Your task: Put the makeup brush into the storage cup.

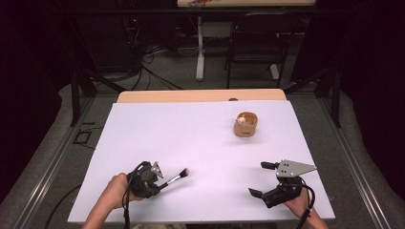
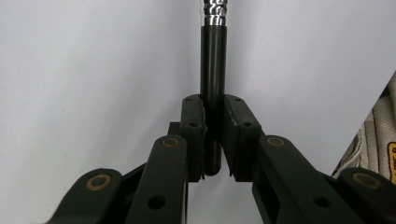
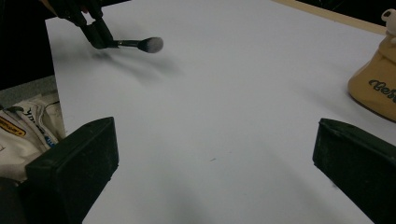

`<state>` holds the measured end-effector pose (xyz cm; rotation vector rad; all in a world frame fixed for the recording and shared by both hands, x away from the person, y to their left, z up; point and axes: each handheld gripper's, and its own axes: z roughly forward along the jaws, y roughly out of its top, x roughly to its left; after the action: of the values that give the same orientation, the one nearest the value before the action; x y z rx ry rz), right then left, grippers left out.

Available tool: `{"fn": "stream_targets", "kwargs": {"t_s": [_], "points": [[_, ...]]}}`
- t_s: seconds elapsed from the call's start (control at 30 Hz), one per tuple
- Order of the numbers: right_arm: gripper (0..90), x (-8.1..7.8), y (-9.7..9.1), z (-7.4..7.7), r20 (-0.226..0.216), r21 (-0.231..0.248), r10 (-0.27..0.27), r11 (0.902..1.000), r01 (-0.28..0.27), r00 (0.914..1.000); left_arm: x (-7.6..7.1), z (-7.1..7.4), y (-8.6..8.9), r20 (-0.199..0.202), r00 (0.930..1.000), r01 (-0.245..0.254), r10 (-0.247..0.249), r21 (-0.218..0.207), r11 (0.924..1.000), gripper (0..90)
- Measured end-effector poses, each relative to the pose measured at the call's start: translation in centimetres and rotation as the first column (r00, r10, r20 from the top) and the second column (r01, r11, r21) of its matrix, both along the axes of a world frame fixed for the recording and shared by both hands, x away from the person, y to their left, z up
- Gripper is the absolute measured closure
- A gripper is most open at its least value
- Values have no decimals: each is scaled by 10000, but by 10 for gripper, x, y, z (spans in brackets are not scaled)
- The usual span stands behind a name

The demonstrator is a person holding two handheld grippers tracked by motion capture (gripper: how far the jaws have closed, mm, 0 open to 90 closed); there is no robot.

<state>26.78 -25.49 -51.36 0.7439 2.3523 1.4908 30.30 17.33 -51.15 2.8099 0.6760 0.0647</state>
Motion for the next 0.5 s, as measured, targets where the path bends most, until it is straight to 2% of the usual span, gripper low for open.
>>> {"fn": "stream_targets", "kwargs": {"t_s": [0.1,0.5], "points": [[0,0,-1,0,-6,-69,-42,10000,42,10000,1,2,-5,9,9998,184,-184,-99,9998,791],[0,2,-1,-1,-153,-263,-47,9996,43,9999,6,2,-26,-14,9962,866,-866,-28,9962,791]]}}
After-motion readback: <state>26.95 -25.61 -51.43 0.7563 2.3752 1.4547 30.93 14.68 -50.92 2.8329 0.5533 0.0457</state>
